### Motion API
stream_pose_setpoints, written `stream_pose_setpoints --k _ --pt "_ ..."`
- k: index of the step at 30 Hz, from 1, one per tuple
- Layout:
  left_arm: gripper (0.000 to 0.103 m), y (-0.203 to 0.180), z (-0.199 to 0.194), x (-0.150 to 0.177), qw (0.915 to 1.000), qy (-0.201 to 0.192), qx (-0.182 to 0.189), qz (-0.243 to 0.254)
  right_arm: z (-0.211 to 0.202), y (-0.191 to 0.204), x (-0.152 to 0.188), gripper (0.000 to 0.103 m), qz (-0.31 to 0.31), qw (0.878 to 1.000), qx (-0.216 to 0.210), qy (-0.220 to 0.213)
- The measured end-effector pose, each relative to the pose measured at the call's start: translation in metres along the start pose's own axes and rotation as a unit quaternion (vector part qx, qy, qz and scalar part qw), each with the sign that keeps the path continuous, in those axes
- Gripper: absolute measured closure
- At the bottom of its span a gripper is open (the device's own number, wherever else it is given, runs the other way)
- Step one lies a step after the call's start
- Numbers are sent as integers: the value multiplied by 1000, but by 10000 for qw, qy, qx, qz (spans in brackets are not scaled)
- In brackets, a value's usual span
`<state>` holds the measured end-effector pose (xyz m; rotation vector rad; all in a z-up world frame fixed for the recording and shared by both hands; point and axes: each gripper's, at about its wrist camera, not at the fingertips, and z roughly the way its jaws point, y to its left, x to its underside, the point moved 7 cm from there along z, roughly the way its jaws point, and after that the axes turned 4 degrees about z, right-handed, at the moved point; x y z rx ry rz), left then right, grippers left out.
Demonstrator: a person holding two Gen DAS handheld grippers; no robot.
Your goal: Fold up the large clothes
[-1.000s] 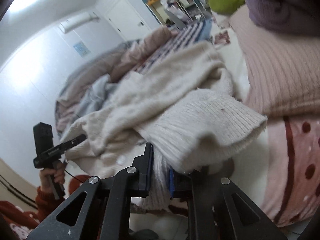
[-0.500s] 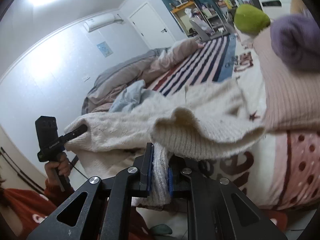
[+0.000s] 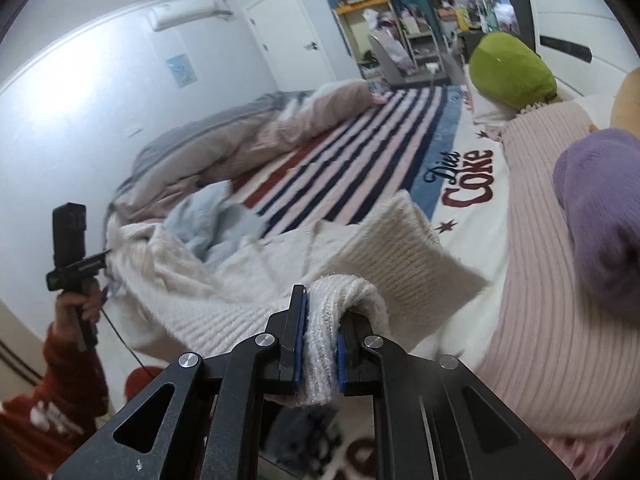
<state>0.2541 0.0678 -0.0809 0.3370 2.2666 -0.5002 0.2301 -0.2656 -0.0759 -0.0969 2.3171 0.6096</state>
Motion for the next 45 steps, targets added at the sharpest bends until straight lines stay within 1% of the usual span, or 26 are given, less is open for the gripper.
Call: stream_pose_setpoints --k 2,5,8,11,13,15,16,19,21,22,23,24,25,26,27,30,32,34,35,36,37,38,40,42,44,45 --pt "85 14 33 -16 9995 311 -46 -71 26 -19 -17 96 32 9997 154 186" --pt "83 34 86 -31 9961 811 -307 -171 73 -46 -38 96 -34 9970 485 595" --pt "83 54 137 -35 9900 1289 -443 -364 120 -74 -46 96 -1 9920 794 983" --pt "81 71 175 -31 9846 1575 -496 -572 154 -103 -47 96 208 9880 960 1192" --pt "76 79 191 -28 9810 1729 -467 -748 171 -122 -47 96 365 9855 1041 1290" --pt "65 84 202 -26 9766 1917 -385 -901 182 -136 -44 96 481 9831 1112 1372" --pt "63 86 201 -27 9761 1929 -357 -935 187 -142 -43 95 563 9822 1102 1414" --pt "45 87 186 -34 9762 1901 -50 -1039 188 -149 -42 92 718 9822 960 1444" --pt "29 81 173 -37 9768 1930 64 -927 181 -147 -43 86 778 9829 860 1429" --pt "23 78 165 -40 9801 1845 -61 -732 176 -143 -44 84 775 9837 816 1400" --pt "16 75 151 -46 9851 1639 -248 -452 169 -140 -45 76 750 9846 802 1361" --pt "15 72 141 -50 9879 1490 -300 -320 165 -136 -46 61 716 9854 809 1317" --pt "15 70 128 -55 9904 1325 -299 -255 157 -130 -49 52 640 9867 857 1226" --pt "15 70 115 -58 9920 1178 -319 -309 149 -126 -52 34 537 9878 956 1104" --pt "15 70 106 -60 9928 1093 -333 -350 142 -123 -55 30 446 9884 1046 1005" --pt "15 51 91 -56 9947 1004 -175 -158 122 -108 -63 30 206 9899 1159 785" --pt "15 33 93 -48 9942 1077 -52 15 113 -89 -64 30 103 9924 1017 679" --pt "15 11 98 -38 9938 1088 216 95 113 -66 -60 33 -67 9946 813 649" --pt "17 -6 104 -32 9930 1066 499 121 114 -52 -56 45 -165 9953 711 636" --pt "31 -20 110 -25 9910 1115 724 156 116 -40 -51 65 -259 9959 624 600" --pt "40 -34 116 -17 9882 1204 921 203 118 -26 -46 74 -379 9964 534 539" --pt "53 -49 125 -8 9844 1330 1121 250 123 -13 -40 82 -467 9966 457 509" --pt "55 -69 142 5 9800 1456 1319 322 135 12 -25 84 -603 9964 206 563" --pt "55 -77 157 15 9801 1491 1238 422 151 32 -6 85 -725 9942 -50 797" --pt "55 -65 175 18 9848 1518 654 536 166 39 9 86 -834 9917 -49 975" --pt "50 -55 182 19 9865 1508 267 587 172 39 14 86 -876 9905 4 1058"
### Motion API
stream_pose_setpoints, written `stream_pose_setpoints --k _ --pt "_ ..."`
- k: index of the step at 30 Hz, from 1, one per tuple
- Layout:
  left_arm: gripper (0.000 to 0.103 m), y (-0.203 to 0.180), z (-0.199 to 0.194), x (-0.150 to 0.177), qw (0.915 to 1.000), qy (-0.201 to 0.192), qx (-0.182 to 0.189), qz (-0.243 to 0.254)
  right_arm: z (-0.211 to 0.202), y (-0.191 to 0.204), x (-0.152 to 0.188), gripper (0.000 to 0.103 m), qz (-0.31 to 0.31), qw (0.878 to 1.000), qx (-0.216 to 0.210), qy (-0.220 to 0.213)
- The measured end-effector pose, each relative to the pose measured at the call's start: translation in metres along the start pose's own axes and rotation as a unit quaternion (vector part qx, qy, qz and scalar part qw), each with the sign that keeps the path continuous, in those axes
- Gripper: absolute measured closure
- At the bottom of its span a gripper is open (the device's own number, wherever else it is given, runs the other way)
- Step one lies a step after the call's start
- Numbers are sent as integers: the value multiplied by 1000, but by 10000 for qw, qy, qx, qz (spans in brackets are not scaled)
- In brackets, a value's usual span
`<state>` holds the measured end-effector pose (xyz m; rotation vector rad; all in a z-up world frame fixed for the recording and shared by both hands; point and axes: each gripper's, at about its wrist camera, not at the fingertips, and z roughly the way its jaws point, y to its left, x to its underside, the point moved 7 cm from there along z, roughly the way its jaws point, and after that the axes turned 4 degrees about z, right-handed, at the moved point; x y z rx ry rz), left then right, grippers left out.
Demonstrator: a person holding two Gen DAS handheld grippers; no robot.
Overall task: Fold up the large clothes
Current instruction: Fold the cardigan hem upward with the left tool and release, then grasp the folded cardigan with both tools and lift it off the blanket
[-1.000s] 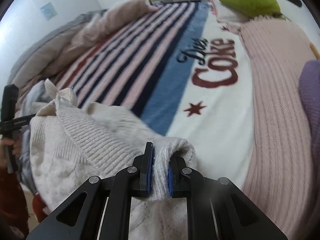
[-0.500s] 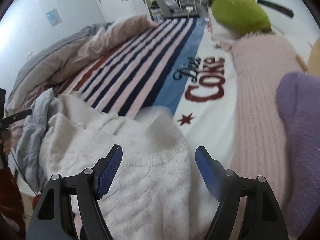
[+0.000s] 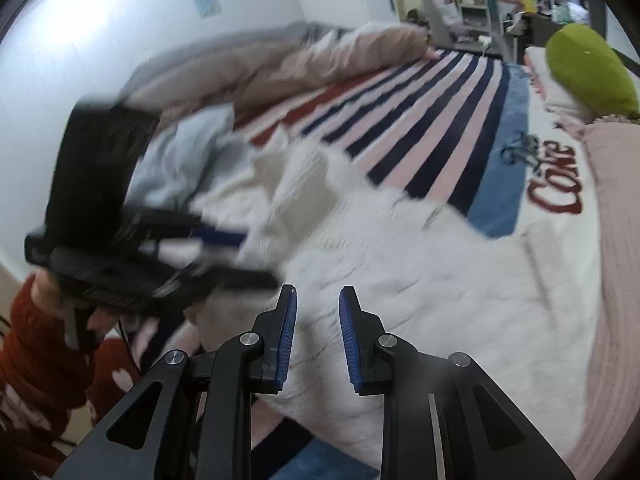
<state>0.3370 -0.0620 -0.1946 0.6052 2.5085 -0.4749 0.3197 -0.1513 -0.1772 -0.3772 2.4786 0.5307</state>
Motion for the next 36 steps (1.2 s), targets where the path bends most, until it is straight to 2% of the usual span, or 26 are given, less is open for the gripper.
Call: stream_pose_setpoints --k 1,2,3,5,7,8,10,15,16,18,19,22,23,25,28,30,34,36 --pt "43 12 6 -1 9995 6 -305 -43 9 -2 4 86 -23 9999 100 98" --pt "34 23 13 -2 9991 -12 -390 -171 16 -7 7 86 -6 9996 210 171" --pt "32 30 19 -2 9990 6 -330 -306 21 -13 9 88 34 9993 301 228" --pt "32 43 35 -1 9983 118 -248 -519 32 -30 13 89 204 9984 410 319" --pt "30 45 45 -2 9977 116 -566 -366 40 -40 16 91 293 9982 416 332" --pt "30 44 51 -3 9969 138 -727 -281 42 -44 16 94 260 9980 474 322" --pt "30 43 54 -8 9952 130 -927 -271 45 -43 18 95 82 9974 675 253" --pt "30 31 13 -2 9940 -240 -1066 -69 36 -33 18 91 117 9971 734 186" --pt "29 28 -2 2 9938 -348 -1055 -10 31 -30 18 91 99 9973 714 134" --pt "17 19 -35 16 9936 -605 -958 8 20 -22 19 88 104 9982 589 32" --pt "15 15 -49 23 9931 -739 -908 -21 13 -16 19 88 118 9988 474 -40" --pt "8 6 -88 53 9909 -1094 -743 -249 -4 8 25 88 50 9994 190 -272" --pt "3 6 -97 65 9897 -1197 -665 -411 -8 18 29 88 -27 9993 120 -345" --pt "1 7 -106 89 9877 -1314 -492 -696 -11 34 35 88 -159 9988 25 -457" --pt "1 8 -95 124 9851 -1228 -83 -1205 -6 50 43 88 -229 9985 -8 -507" --pt "1 12 -79 136 9805 -1180 178 -1560 4 57 48 88 -297 9987 -9 -409" --pt "1 21 -52 133 9713 -1324 399 -1933 20 54 55 91 -267 9992 141 -263" --pt "1 31 -41 125 9683 -1457 256 -2013 25 49 55 97 -291 9988 281 -276"
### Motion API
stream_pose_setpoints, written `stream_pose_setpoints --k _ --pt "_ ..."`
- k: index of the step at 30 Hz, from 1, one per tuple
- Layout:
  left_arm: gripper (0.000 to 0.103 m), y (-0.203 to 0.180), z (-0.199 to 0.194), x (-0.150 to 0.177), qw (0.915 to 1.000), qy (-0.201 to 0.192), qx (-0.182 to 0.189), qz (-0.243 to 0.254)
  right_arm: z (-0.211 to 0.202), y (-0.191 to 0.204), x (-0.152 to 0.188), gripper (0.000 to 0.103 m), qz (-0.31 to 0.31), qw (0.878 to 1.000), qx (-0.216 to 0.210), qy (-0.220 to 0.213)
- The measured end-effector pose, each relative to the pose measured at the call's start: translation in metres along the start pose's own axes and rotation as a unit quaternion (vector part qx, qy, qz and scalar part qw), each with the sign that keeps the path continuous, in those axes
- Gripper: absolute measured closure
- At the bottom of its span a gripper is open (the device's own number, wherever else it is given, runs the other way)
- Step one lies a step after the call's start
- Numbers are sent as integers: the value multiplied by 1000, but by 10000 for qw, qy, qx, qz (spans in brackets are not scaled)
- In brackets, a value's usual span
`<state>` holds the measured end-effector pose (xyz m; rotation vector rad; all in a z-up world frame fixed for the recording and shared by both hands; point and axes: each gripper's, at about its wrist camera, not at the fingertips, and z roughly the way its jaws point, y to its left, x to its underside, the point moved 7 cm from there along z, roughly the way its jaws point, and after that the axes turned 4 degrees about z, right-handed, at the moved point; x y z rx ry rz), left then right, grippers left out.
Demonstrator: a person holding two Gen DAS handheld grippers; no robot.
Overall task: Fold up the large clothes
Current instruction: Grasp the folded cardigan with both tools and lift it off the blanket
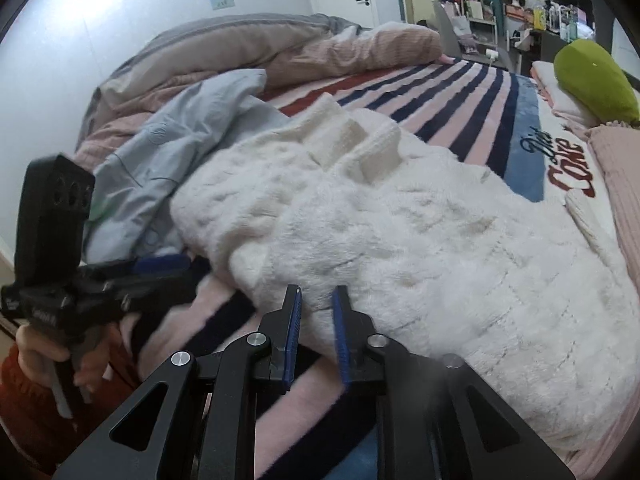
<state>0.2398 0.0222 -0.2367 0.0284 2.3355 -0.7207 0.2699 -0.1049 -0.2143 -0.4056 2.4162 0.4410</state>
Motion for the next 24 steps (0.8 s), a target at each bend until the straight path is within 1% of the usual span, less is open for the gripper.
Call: stream_pose_setpoints --k 1,2,4,5,7,8,9,10,11,12,13,14,15,18,20,22,24 --pt "1 6 8 -4 9998 30 -142 -103 1 -2 2 98 -1 10000 36 2" --pt "1 13 17 -8 9993 55 -206 -295 2 -5 2 99 18 10000 50 4" --pt "1 18 26 -14 9987 -38 -108 -496 6 -8 3 99 64 10000 58 6" --pt "1 19 32 -18 9985 -77 -70 -534 7 -9 4 100 67 9999 80 6" --pt "2 18 40 -25 9987 -94 -147 -482 11 -12 5 100 91 9999 123 33" --pt "10 18 42 -29 9984 -158 -237 -482 13 -13 6 100 128 9998 115 49" --pt "23 18 43 -33 9981 -207 -298 -491 13 -13 7 100 154 9998 105 42" --pt "30 17 44 -37 9980 -247 -315 -488 13 -14 8 99 183 9998 81 24" --pt "41 18 41 -40 9981 -289 -256 -485 13 -15 8 99 222 9997 43 12" --pt "49 15 38 -43 9982 -331 -180 -469 13 -17 8 99 285 9996 -12 7" --pt "52 11 36 -47 9984 -363 -140 -417 12 -18 8 99 340 9994 -60 4" --pt "57 2 33 -52 9987 -420 -132 -242 12 -20 8 99 406 9991 -117 4" --pt "59 -5 30 -54 9988 -468 -124 -100 12 -22 8 99 481 9987 -186 8" --pt "61 -37 21 -63 9968 -615 -79 510 10 -28 10 99 620 9973 -401 0" --pt "61 -65 17 -70 9922 -710 -34 1019 2 -35 12 96 866 9938 -702 -49" --pt "61 -89 15 -74 9874 -763 114 1384 -11 -47 14 93 1191 9875 -1022 -151" --pt "61 -117 16 -78 9818 -750 385 1704 -26 -60 18 87 1355 9844 -1082 -293"
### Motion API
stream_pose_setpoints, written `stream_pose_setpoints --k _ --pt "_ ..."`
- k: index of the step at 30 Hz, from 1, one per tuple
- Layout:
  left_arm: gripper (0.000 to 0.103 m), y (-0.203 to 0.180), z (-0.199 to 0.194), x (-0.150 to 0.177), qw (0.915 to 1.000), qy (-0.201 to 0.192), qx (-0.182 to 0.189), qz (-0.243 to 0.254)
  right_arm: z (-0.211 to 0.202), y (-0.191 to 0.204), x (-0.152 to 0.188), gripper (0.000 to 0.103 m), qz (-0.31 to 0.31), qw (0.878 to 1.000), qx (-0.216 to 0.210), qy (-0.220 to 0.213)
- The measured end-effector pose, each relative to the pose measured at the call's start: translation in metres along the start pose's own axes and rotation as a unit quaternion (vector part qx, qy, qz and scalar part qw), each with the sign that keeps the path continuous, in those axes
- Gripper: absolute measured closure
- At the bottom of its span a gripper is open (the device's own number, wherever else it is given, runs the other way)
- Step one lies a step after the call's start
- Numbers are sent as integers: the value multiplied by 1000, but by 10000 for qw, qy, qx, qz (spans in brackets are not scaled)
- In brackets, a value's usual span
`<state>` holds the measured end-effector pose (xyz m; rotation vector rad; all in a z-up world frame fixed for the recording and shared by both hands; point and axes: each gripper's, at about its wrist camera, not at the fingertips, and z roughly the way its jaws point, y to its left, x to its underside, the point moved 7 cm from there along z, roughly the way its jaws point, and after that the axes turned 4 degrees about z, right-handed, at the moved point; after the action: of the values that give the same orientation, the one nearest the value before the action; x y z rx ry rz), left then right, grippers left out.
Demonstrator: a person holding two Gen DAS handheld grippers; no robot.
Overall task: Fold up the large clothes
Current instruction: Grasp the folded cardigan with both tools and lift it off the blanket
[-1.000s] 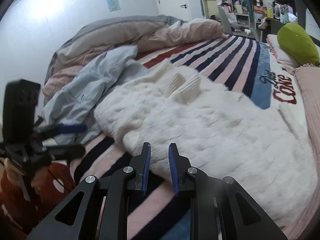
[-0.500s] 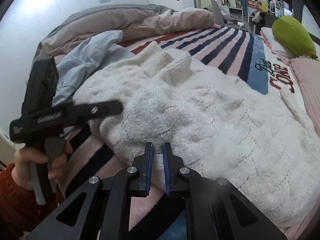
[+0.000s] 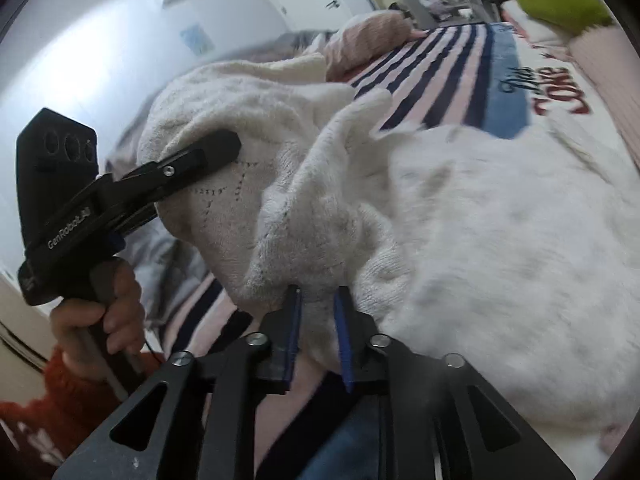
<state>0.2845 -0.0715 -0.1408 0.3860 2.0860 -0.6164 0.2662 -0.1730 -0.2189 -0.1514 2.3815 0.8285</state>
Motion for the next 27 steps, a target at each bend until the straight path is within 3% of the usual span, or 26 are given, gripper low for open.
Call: stream_pose_setpoints --k 3,8,10,13,14,16,17,20,27 --pt "61 -41 18 -8 9980 126 214 586 -36 -22 0 76 69 9991 306 -281" --pt "58 -93 55 7 9858 709 925 1213 -100 -60 1 76 248 9945 763 -669" --pt "58 -103 63 16 9814 835 1112 1327 -122 -69 -3 76 289 9914 944 -860" --pt "52 -111 65 23 9780 852 1274 1415 -152 -77 -13 65 388 9865 1070 -1178" --pt "46 -112 65 22 9764 864 1467 1328 -159 -77 -18 59 382 9857 1046 -1263" --pt "45 -106 58 22 9739 873 1769 1120 -168 -73 -28 56 297 9853 1009 -1345" --pt "45 -104 56 22 9737 865 1825 1057 -170 -69 -35 53 228 9857 974 -1357" --pt "45 -101 55 24 9751 842 1704 1143 -158 -43 -63 25 -12 9904 668 -1212" --pt "41 -103 47 26 9772 724 1669 1097 -98 1 -104 17 -289 9979 398 -426"
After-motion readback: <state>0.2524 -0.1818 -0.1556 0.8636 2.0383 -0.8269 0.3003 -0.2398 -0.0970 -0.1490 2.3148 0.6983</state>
